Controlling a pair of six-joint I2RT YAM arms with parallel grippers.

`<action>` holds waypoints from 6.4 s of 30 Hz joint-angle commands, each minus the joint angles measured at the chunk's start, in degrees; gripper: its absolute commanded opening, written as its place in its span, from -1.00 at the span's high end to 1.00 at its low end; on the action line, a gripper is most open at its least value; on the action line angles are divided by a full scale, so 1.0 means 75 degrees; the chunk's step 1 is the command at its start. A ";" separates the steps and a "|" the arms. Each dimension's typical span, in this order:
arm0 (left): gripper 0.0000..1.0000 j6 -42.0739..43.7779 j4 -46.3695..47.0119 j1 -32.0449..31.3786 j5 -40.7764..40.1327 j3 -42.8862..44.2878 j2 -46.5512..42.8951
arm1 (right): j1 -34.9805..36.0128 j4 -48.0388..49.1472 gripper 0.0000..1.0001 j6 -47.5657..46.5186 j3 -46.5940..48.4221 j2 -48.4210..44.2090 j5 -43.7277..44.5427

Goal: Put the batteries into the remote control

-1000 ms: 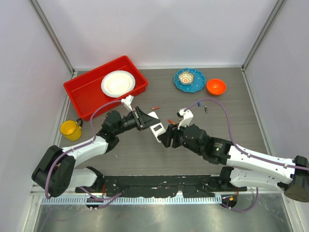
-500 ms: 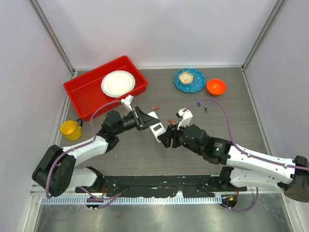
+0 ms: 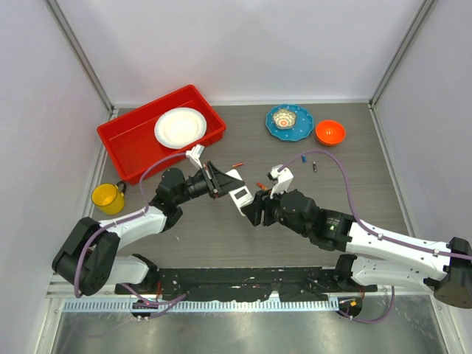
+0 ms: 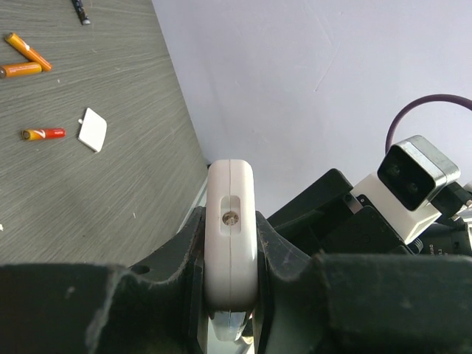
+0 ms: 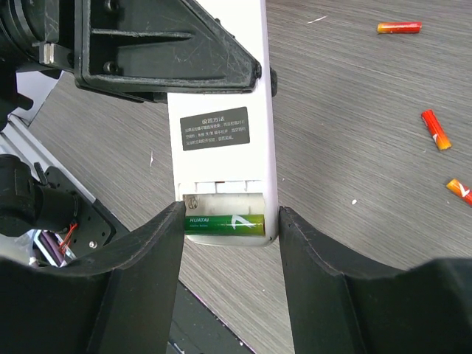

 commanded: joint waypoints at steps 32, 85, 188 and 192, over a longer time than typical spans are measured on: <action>1.00 0.0243 0.0461 0.0232 0.0189 0.0226 -0.0116 | -0.0051 -0.0415 -0.54 -0.0338 0.0519 -0.0504 0.0416; 0.07 -0.0775 0.2932 0.0056 -0.0268 -0.0887 0.0060 | -0.1762 0.6276 0.99 0.3154 -0.2598 0.0163 -0.3661; 0.99 0.0914 -0.2882 0.0384 -0.0902 -0.1683 -0.5859 | -0.3121 0.1496 -0.61 -0.2071 0.5007 0.8553 -0.0121; 0.99 0.0656 -0.2553 0.0372 -0.0819 -0.1871 -0.5659 | -0.3121 0.1531 -0.62 -0.2189 0.5089 0.8670 -0.0215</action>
